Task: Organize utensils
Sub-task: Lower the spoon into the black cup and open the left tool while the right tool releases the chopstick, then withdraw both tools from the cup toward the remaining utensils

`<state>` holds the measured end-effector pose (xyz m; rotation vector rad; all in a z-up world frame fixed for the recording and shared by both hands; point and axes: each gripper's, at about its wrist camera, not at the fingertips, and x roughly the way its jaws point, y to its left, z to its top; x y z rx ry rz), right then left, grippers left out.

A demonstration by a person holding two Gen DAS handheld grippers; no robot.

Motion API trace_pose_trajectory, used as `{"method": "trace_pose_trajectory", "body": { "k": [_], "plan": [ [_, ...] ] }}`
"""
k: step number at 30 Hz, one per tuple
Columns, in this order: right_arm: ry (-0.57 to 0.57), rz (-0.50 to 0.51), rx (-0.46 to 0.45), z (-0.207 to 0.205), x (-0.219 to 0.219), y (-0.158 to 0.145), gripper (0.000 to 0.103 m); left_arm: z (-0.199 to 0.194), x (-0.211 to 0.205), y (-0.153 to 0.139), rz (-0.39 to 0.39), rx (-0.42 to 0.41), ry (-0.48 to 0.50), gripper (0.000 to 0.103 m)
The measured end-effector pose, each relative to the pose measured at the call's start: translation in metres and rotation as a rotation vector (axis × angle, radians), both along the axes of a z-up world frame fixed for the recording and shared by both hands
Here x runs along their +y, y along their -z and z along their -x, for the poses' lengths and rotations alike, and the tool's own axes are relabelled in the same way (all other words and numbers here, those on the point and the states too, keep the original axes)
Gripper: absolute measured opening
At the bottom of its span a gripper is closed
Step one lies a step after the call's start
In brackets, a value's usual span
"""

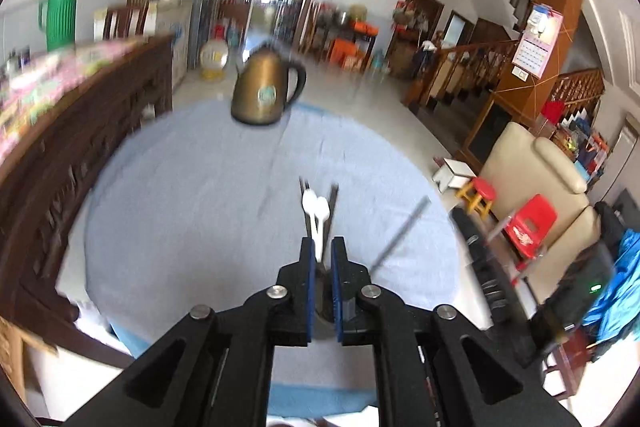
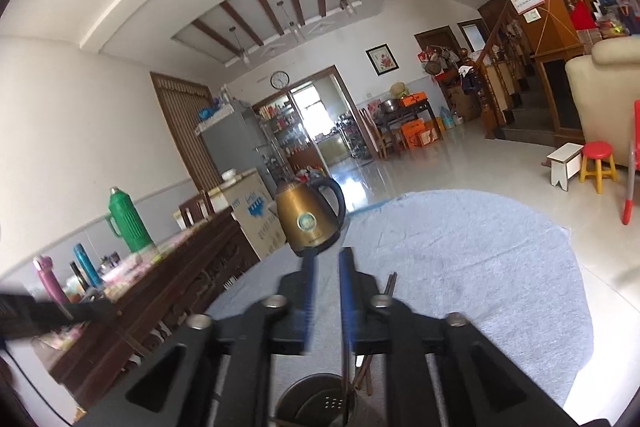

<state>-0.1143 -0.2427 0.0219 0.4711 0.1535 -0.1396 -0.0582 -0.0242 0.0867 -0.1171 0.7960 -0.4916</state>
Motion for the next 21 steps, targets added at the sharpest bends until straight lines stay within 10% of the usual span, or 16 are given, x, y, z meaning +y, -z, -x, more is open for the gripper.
{"method": "trace_pose_trajectory", "body": {
  "k": [1, 7, 10, 21],
  "plan": [
    [0.014, -0.005, -0.020, 0.009, -0.004, -0.004, 0.062, 0.004, 0.003, 0.002, 0.011, 0.019, -0.004, 0.016],
    [0.078, 0.014, -0.101, 0.066, -0.023, -0.026, 0.062, 0.044, 0.028, -0.012, 0.016, -0.013, -0.032, 0.030],
    [0.090, 0.031, -0.120, 0.089, -0.027, -0.039, 0.062, 0.065, 0.043, -0.025, 0.017, -0.066, -0.056, 0.054],
    [0.113, 0.038, -0.104, 0.128, -0.022, -0.051, 0.062, 0.115, 0.062, -0.040, -0.022, -0.121, -0.058, 0.060]
  ]
}}
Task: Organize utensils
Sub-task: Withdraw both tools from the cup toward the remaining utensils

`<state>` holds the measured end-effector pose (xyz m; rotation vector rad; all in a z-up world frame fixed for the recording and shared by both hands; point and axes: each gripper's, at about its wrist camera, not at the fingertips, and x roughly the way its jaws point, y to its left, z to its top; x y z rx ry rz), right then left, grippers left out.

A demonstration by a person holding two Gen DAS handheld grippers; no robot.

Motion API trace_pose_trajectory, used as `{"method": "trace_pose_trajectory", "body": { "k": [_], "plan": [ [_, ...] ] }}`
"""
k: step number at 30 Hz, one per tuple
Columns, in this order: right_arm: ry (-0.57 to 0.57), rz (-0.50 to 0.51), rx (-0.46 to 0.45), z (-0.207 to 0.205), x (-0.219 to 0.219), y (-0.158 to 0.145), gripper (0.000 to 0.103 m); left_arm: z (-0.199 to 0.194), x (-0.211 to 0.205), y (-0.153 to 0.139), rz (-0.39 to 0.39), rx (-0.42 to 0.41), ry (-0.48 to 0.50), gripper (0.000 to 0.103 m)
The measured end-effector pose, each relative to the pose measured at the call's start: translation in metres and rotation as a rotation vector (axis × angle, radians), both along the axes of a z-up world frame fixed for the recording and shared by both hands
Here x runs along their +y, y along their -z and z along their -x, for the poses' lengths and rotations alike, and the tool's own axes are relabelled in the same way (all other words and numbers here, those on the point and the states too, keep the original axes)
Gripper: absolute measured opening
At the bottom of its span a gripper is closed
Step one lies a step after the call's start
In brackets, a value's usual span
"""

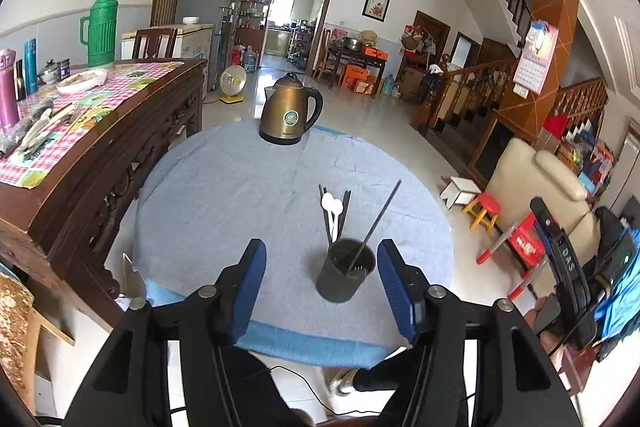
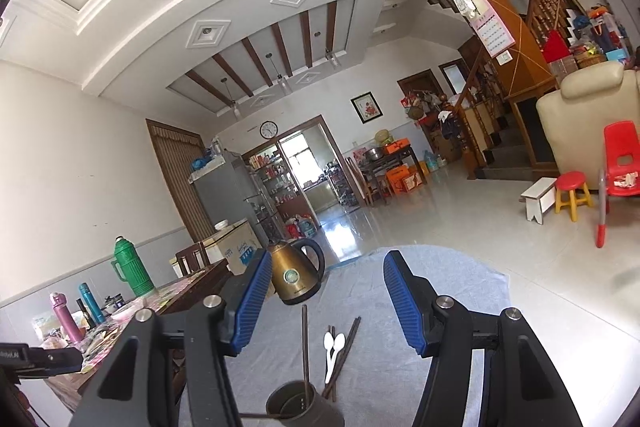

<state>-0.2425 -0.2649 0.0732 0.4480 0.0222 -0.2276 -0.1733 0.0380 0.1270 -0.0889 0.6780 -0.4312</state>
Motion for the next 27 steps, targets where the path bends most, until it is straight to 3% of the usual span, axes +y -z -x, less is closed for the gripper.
{"method": "trace_pose_trajectory", "body": {
  "k": [9, 18, 27],
  "plan": [
    [-0.034, 0.049, 0.064, 0.013, 0.022, 0.011, 0.062, 0.019, -0.013, 0.013, -0.073, -0.004, 0.051, 0.062],
    [-0.067, 0.081, 0.046, 0.006, 0.037, 0.009, 0.062, 0.016, 0.003, 0.011, -0.046, -0.016, -0.011, 0.064],
    [-0.055, 0.044, 0.107, 0.001, 0.023, 0.023, 0.064, 0.012, -0.005, 0.024, -0.098, -0.014, -0.051, 0.065]
  ]
}}
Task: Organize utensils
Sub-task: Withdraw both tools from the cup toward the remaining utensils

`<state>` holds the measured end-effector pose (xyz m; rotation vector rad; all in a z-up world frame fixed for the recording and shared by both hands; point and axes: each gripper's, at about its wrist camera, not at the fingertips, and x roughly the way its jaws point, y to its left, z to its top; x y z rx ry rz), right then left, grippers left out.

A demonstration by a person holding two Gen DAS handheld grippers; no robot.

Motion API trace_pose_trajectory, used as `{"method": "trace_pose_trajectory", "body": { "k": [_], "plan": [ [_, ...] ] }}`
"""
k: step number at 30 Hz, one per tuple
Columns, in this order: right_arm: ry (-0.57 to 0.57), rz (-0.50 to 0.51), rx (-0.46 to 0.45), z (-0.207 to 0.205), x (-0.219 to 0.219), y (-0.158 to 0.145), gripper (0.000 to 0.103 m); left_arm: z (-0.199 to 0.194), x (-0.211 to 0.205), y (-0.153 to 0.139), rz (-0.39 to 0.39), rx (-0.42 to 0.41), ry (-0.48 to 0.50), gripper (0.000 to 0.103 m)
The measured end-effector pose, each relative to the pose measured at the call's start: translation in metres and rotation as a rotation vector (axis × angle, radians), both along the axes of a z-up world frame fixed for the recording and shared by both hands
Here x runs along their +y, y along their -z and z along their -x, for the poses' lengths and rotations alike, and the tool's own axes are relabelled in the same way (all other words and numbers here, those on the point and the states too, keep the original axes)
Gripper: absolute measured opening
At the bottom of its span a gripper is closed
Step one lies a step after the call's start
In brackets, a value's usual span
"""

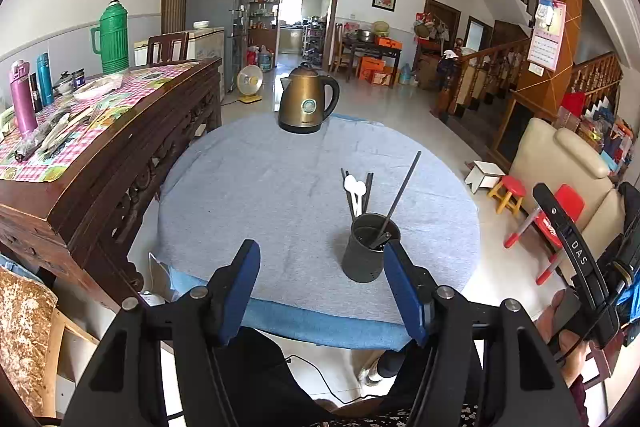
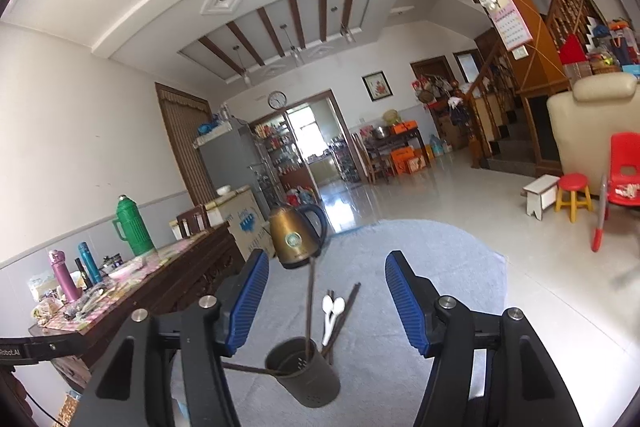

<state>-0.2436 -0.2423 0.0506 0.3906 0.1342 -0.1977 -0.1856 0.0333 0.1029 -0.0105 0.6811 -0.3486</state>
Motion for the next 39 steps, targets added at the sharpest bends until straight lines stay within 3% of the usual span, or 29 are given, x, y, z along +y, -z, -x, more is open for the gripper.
{"method": "trace_pose_trajectory", "body": {
  "k": [8, 15, 24, 31, 36, 39],
  "plan": [
    [0.044, -0.001, -0.002, 0.013, -0.013, 0.000, 0.064, 0.003, -0.001, -0.004, 0.005, -0.038, -0.007, 0.066],
    [0.098, 0.005, -0.048, 0.031, -0.022, -0.015, 0.064, 0.021, 0.000, -0.043, -0.033, -0.201, 0.033, 0.066],
    [0.205, -0.009, -0.324, 0.111, -0.046, -0.076, 0.069, 0.079, 0.022, -0.130, 0.026, -0.487, 0.083, 0.080],
    [0.213, -0.033, -0.523, 0.162, -0.051, -0.111, 0.076, 0.116, 0.025, -0.160, 0.101, -0.574, 0.135, 0.087],
    [0.189, -0.030, -0.541, 0.160, -0.047, -0.115, 0.079, 0.121, 0.012, -0.156, 0.094, -0.615, 0.126, 0.095],
    [0.140, -0.040, -0.466, 0.130, -0.051, -0.110, 0.079, 0.105, -0.002, -0.146, 0.056, -0.624, 0.114, 0.096]
  ]
}}
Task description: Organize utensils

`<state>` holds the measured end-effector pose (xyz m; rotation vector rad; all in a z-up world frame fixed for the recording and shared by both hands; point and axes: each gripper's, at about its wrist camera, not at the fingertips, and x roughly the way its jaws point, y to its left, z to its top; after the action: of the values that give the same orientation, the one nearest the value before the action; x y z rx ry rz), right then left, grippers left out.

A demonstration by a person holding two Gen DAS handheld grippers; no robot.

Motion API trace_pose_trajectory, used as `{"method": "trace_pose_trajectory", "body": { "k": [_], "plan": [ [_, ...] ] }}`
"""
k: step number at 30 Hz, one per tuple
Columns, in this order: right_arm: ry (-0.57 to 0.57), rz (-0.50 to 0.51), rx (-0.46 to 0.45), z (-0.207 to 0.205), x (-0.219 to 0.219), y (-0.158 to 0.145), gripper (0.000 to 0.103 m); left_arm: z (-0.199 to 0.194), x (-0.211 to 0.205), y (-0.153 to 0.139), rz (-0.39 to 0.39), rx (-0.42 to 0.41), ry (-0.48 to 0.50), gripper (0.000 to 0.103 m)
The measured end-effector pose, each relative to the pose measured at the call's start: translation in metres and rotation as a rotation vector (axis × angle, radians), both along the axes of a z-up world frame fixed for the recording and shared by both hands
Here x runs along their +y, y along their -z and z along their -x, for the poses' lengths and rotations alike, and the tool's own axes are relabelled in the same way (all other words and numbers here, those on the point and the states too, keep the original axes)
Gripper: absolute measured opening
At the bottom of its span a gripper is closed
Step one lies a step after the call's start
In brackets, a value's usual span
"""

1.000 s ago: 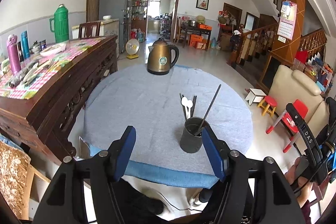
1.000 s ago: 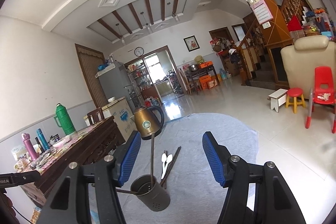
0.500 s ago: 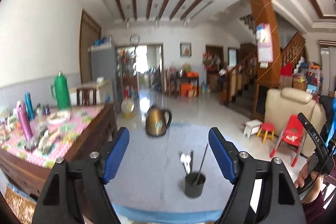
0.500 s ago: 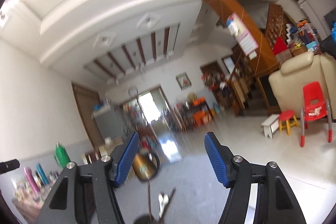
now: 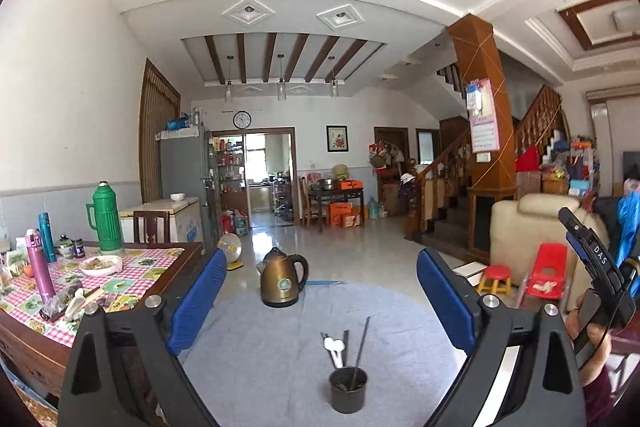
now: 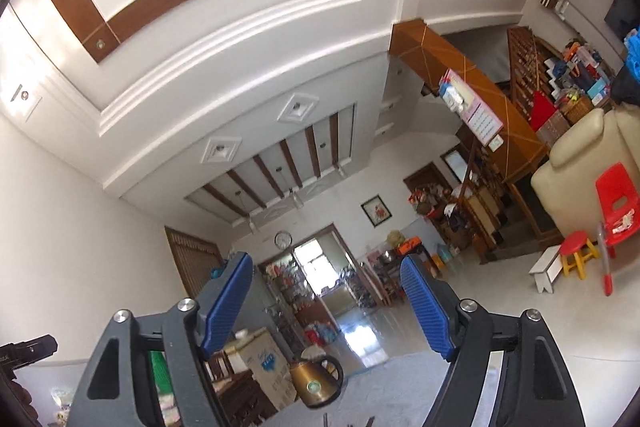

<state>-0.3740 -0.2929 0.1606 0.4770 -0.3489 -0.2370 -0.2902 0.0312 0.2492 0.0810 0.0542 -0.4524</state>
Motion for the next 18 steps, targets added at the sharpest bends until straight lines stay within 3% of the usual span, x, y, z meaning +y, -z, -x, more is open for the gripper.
{"method": "trace_pose_trajectory", "body": {
  "k": [2, 6, 12, 18],
  "plan": [
    [-0.050, -0.025, 0.105, -0.031, -0.005, 0.006, 0.079, -0.024, -0.007, 0.008, -0.018, 0.029, -0.038, 0.096],
    [-0.165, -0.122, 0.311, -0.088, -0.031, 0.034, 0.079, -0.081, -0.002, 0.028, 0.033, 0.196, -0.074, 0.096],
    [-0.263, -0.244, 0.475, -0.151, -0.064, 0.092, 0.079, -0.163, 0.016, 0.087, 0.058, 0.465, -0.203, 0.096],
    [-0.407, -0.273, 0.624, -0.227, -0.075, 0.150, 0.076, -0.225, 0.021, 0.148, 0.075, 0.640, -0.273, 0.096]
  ]
}}
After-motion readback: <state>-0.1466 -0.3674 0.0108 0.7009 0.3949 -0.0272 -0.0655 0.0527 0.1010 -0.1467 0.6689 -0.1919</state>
